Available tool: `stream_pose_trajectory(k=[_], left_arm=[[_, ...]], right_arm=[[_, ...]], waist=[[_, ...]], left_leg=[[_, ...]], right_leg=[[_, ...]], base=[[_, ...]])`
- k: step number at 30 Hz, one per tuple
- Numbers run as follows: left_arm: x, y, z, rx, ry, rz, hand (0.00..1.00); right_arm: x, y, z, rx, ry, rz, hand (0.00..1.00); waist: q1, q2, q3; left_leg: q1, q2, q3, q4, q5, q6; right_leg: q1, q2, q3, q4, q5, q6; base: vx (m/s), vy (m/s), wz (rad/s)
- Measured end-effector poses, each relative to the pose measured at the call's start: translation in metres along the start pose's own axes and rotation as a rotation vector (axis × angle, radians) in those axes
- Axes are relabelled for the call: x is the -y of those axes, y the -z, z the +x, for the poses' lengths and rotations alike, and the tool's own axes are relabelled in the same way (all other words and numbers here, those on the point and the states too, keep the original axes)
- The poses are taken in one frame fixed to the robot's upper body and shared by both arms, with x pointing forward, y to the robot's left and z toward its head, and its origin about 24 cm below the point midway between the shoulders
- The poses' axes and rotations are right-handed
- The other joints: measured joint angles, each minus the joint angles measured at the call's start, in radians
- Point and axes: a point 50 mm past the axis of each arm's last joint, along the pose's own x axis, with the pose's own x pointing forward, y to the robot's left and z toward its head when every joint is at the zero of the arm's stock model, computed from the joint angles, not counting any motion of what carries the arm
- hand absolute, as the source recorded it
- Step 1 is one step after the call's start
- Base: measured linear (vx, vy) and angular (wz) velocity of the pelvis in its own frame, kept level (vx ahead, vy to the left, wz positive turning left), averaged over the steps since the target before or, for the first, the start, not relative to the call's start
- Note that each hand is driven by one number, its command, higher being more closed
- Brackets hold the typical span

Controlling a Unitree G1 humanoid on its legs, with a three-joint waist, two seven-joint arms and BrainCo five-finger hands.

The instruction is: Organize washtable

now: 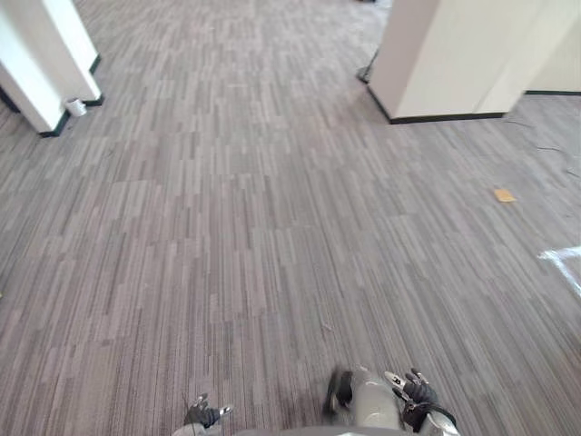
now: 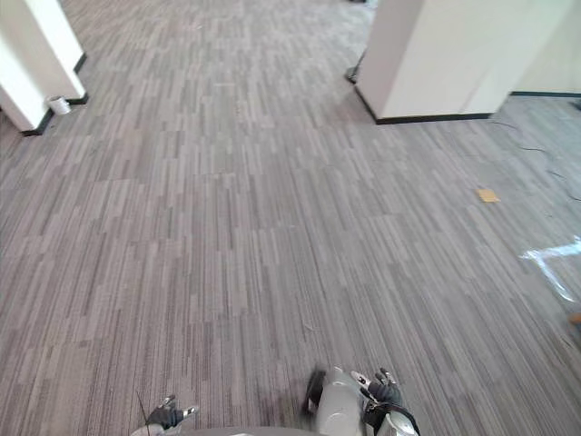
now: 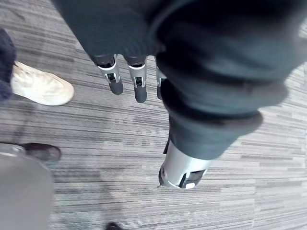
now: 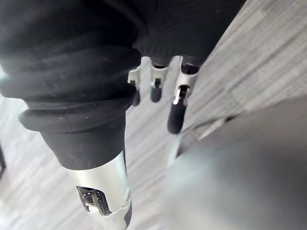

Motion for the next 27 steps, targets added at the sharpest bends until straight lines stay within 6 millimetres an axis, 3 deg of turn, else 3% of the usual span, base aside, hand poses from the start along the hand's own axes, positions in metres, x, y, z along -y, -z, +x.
stream_pose_trajectory(k=[1, 2, 3, 4, 5, 6, 7, 8, 9, 10, 11, 12, 14, 15, 16, 17, 18, 19, 20, 21, 22, 23, 24, 25, 27], left_arm=[[-0.004, 0.005, -0.001, -0.014, -0.016, -0.024, 0.0], [-0.001, 0.012, -0.003, -0.037, -0.026, -0.082, 0.0], [0.001, 0.018, -0.004, -0.051, -0.031, -0.113, 0.0], [0.003, 0.024, -0.006, -0.067, -0.04, -0.162, 0.0], [0.005, 0.029, -0.008, -0.083, -0.05, -0.208, 0.0], [0.007, 0.036, -0.01, -0.102, -0.05, -0.223, 0.0], [0.008, 0.044, -0.013, -0.132, -0.053, -0.236, 0.0], [0.008, 0.044, -0.013, -0.132, -0.053, -0.239, 0.0], [0.003, 0.045, -0.013, -0.129, -0.076, -0.271, 0.0], [-0.004, 0.048, -0.015, -0.128, -0.101, -0.292, 0.0], [-0.006, 0.049, -0.016, -0.13, -0.106, -0.304, 0.0], [-0.011, 0.056, -0.019, -0.144, -0.129, -0.333, 0.0], [-0.014, 0.063, -0.022, -0.161, -0.145, -0.359, 0.0], [-0.014, 0.073, -0.027, -0.194, -0.156, -0.385, 0.0], [-0.013, 0.084, -0.032, -0.22, -0.168, -0.414, 0.0], [-0.013, 0.089, -0.035, -0.238, -0.177, -0.435, 0.0], [-0.014, 0.095, -0.038, -0.256, -0.189, -0.458, 0.0], [-0.021, 0.103, -0.043, -0.273, -0.22, -0.483, 0.0], [-0.021, 0.104, -0.044, -0.276, -0.222, -0.485, 0.0], [-0.025, 0.11, -0.046, -0.297, -0.235, -0.486, 0.0], [-0.029, 0.113, -0.048, -0.318, -0.245, -0.479, 0.0], [-0.036, 0.111, -0.047, -0.316, -0.255, -0.466, 0.0], [-0.039, 0.106, -0.045, -0.3, -0.255, -0.458, 0.0], [-0.044, 0.099, -0.042, -0.272, -0.256, -0.438, 0.0], [-0.044, 0.08, -0.033, -0.208, -0.24, -0.423, 0.0]], right_arm=[[0.005, 0.01, -0.002, -0.038, 0.023, 0.04, 0.0], [0.01, 0.02, -0.004, -0.077, 0.038, 0.062, 0.0], [0.015, 0.021, -0.005, -0.081, 0.052, 0.075, 0.0], [0.022, 0.024, -0.007, -0.085, 0.074, 0.097, 0.0], [0.029, 0.021, -0.007, -0.082, 0.097, 0.105, 0.0], [0.033, 0.021, -0.008, -0.084, 0.104, 0.102, 0.0], [0.039, 0.021, -0.008, -0.094, 0.116, 0.086, 0.0], [0.04, 0.022, -0.008, -0.098, 0.121, 0.085, 0.0], [0.039, 0.026, -0.009, -0.122, 0.123, 0.085, 0.0], [0.037, 0.033, -0.01, -0.155, 0.118, 0.082, 0.0], [0.036, 0.036, -0.01, -0.173, 0.115, 0.075, 0.0], [0.034, 0.039, -0.01, -0.198, 0.11, 0.063, 0.0], [0.031, 0.037, -0.009, -0.194, 0.102, 0.06, 0.0], [0.031, 0.043, -0.011, -0.212, 0.105, 0.065, 0.0], [0.034, 0.046, -0.012, -0.22, 0.116, 0.078, 0.0], [0.035, 0.052, -0.014, -0.24, 0.121, 0.081, 0.0], [0.034, 0.058, -0.016, -0.262, 0.12, 0.084, 0.0], [0.028, 0.067, -0.019, -0.294, 0.112, 0.106, 0.0], [0.028, 0.068, -0.019, -0.296, 0.111, 0.106, 0.0], [0.022, 0.072, -0.02, -0.305, 0.089, 0.127, 0.0], [0.017, 0.074, -0.02, -0.305, 0.086, 0.16, 0.0], [0.014, 0.076, -0.021, -0.303, 0.074, 0.173, 0.0], [0.015, 0.076, -0.021, -0.301, 0.066, 0.164, 0.0], [0.015, 0.073, -0.02, -0.292, 0.057, 0.14, 0.0], [0.016, 0.071, -0.02, -0.273, 0.056, 0.139, 0.0]], waist=[[0.0, -0.016, -0.008], [-0.007, 0.0, -0.019], [-0.009, 0.018, -0.03], [-0.013, 0.046, -0.046], [-0.009, 0.091, -0.029], [-0.006, 0.112, -0.028], [0.009, 0.138, -0.018], [0.014, 0.14, -0.006], [0.024, 0.115, 0.014], [0.036, 0.08, 0.016], [0.045, 0.066, 0.016], [0.076, 0.043, 0.019], [0.086, 0.034, 0.021], [0.098, 0.027, 0.017], [0.111, 0.029, 0.015], [0.125, 0.015, 0.009], [0.13, 0.003, -0.007], [0.128, -0.041, -0.036], [0.127, -0.046, -0.039], [0.126, -0.072, -0.04], [0.122, -0.099, -0.032], [0.113, -0.105, -0.029], [0.11, -0.104, -0.028], [0.1, -0.096, -0.028], [0.084, -0.085, -0.034]], left_leg=[[0.055, -0.003, -0.029, 0.018, -0.028, -0.01], [0.069, 0.016, -0.052, 0.1, -0.036, -0.008], [0.05, 0.034, -0.054, 0.169, -0.032, -0.014], [-0.019, 0.071, -0.052, 0.376, 0.007, -0.077], [-0.103, 0.128, -0.024, 0.627, 0.151, -0.212], [-0.152, 0.16, 0.005, 0.737, 0.291, -0.246], [-0.267, 0.246, 0.083, 0.976, 0.31, -0.218], [-0.324, 0.278, 0.119, 1.073, 0.26, -0.176], [-0.415, 0.301, 0.174, 1.166, 0.162, -0.112], [-0.495, 0.292, 0.201, 1.142, 0.098, -0.105], [-0.536, 0.283, 0.205, 1.095, 0.077, -0.106], [-0.632, 0.258, 0.19, 0.832, 0.056, -0.118], [-0.67, 0.233, 0.148, 0.586, 0.07, -0.132], [-0.67, 0.205, 0.087, 0.306, 0.125, -0.173], [-0.68, 0.197, 0.04, 0.152, 0.176, -0.209], [-0.694, 0.185, 0.047, 0.2, 0.26, -0.215], [-0.699, 0.162, 0.045, 0.236, 0.293, -0.202], [-0.719, 0.104, 0.025, 0.318, 0.295, -0.168], [-0.719, 0.098, 0.025, 0.329, 0.29, -0.159], [-0.693, 0.063, 0.04, 0.393, 0.236, -0.083], [-0.635, 0.027, 0.061, 0.414, 0.169, -0.055], [-0.552, 0.001, 0.063, 0.397, 0.127, -0.038], [-0.506, -0.004, 0.056, 0.384, 0.112, -0.029], [-0.408, -0.008, 0.035, 0.33, 0.091, -0.015], [-0.283, -0.009, 0.011, 0.221, 0.075, -0.003]], right_leg=[[-0.021, 0.011, 0.009, -0.007, -0.003, -0.025], [-0.018, 0.045, 0.085, 0.053, 0.116, -0.146], [-0.017, 0.058, 0.096, 0.082, 0.128, -0.158], [0.011, 0.078, 0.079, 0.121, 0.157, -0.164], [0.067, 0.122, 0.064, 0.144, 0.108, -0.166], [0.1, 0.149, 0.08, 0.132, 0.083, -0.168], [0.175, 0.202, 0.097, 0.086, 0.05, -0.178], [0.222, 0.218, 0.106, 0.06, 0.037, -0.175], [0.332, 0.223, 0.123, 0.003, 0.015, -0.169], [0.433, 0.213, 0.137, -0.063, -0.003, -0.149], [0.474, 0.208, 0.145, -0.088, -0.006, -0.138], [0.566, 0.191, 0.169, -0.139, -0.03, -0.095], [0.618, 0.175, 0.181, -0.163, -0.06, -0.067], [0.668, 0.151, 0.186, -0.178, -0.096, -0.036], [0.722, 0.133, 0.198, -0.195, -0.137, -0.005], [0.758, 0.105, 0.204, -0.2, -0.165, 0.013], [0.772, 0.082, 0.207, -0.187, -0.176, 0.017], [0.722, 0.014, 0.209, -0.048, -0.18, 0.009], [0.712, 0.005, 0.213, -0.017, -0.178, 0.009], [0.628, -0.058, 0.255, 0.23, -0.147, -0.023], [0.547, -0.125, 0.281, 0.458, -0.013, -0.07], [0.488, -0.168, 0.289, 0.64, 0.116, -0.079], [0.464, -0.17, 0.28, 0.715, 0.105, -0.075], [0.423, -0.163, 0.245, 0.815, 0.044, -0.075], [0.327, -0.128, 0.165, 0.823, -0.052, -0.072]], base=[[0.76, -0.278, 0.75], [0.83, -0.303, 0.58], [0.86, -0.319, 0.35], [0.98, -0.396, -0.02], [0.79, -0.323, -0.23], [0.76, -0.235, -0.6], [0.61, -0.132, -0.54], [0.74, -0.147, -0.47], [0.74, -0.16, -0.2], [0.75, -0.157, -0.17], [0.88, -0.124, -0.35], [0.7, -0.059, -0.41], [0.69, 0.039, -0.37], [0.88, 0.183, -0.37], [0.91, 0.231, -0.42], [0.64, 0.21, -0.33], [0.8, 0.241, -0.26], [0.64, 0.179, -0.15], [0.79, 0.243, -0.22], [0.59, 0.214, -0.12], [0.99, 0.327, -0.01], [0.67, 0.204, 0.2], [0.67, 0.177, 0.26], [0.62, 0.146, 0.26], [0.73, 0.106, 0.3]])
